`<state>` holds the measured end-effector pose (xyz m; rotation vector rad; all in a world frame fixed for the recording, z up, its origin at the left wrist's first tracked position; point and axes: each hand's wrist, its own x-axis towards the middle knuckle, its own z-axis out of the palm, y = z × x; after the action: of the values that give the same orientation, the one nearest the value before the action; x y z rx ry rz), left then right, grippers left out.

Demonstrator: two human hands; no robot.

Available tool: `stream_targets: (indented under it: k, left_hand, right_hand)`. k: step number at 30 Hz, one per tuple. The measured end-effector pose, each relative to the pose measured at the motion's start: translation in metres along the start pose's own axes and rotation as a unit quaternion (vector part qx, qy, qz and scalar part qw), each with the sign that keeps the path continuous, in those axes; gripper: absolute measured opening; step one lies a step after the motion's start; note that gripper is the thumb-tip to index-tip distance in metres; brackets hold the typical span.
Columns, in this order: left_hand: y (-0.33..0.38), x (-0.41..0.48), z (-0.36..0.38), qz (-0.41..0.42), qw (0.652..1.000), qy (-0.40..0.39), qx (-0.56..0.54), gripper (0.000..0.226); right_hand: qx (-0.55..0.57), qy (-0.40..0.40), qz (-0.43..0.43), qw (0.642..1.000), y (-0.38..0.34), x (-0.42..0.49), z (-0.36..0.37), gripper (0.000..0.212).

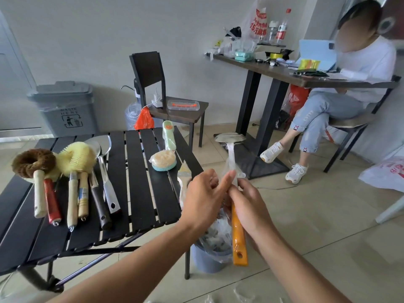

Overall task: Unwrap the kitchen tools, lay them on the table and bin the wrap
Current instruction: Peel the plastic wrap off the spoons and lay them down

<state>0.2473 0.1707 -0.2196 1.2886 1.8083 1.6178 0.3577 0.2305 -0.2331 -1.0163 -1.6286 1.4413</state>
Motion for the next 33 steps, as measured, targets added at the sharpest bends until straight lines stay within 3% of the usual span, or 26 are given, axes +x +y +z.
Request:
stream_targets:
  k: [5, 18, 26, 33]
  left_hand:
    - [-0.005, 0.010, -0.009, -0.012, 0.999, 0.032, -0.014, 0.053]
    - [-0.010, 0.016, -0.016, 0.023, 0.993, 0.102, 0.057, 0.054]
    - [-0.002, -0.001, -0.008, 0.118, 0.982, 0.117, 0.088, 0.052]
    - [-0.012, 0.007, -0.010, 0.052, 0.988, 0.142, 0.015, 0.043]
  right_hand:
    - [0.085, -0.027, 0.017, 0.996, -0.003, -0.003, -0.001, 0.033]
    - [0.113, -0.005, 0.052, 0.992, -0.007, 0.004, -0.006, 0.018]
    - [0.079, 0.033, 0.102, 0.991, -0.002, 0.015, -0.012, 0.022]
    - [0.175, 0.025, 0.102, 0.979, -0.004, 0.016, -0.015, 0.022]
